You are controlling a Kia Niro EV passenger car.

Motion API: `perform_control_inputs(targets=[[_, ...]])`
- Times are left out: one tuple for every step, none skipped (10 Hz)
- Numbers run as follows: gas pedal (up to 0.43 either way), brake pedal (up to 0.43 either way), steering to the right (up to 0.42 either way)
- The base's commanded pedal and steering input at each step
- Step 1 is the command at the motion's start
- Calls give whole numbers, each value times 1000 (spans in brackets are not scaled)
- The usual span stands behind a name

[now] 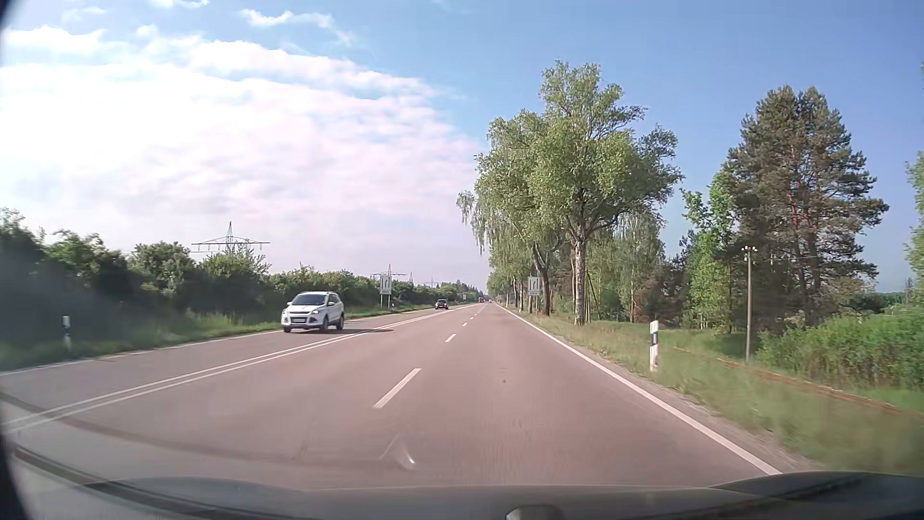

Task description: Follow the waypoints while adhering to traffic rules and regulations

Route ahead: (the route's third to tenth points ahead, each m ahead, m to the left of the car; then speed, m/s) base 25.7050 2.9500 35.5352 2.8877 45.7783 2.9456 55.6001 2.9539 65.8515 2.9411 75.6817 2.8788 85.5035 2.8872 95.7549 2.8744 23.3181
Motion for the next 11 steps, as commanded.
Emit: perform_control_inputs(targets=[[220, 0, 1], [220, 0, 0], [220, 0, 1], [220, 0, 1], [220, 0, 1], [220, 0, 1], [220, 0, 1], [220, 0, 0], [220, 0, 1], [220, 0, 1], [220, 0, 0]])
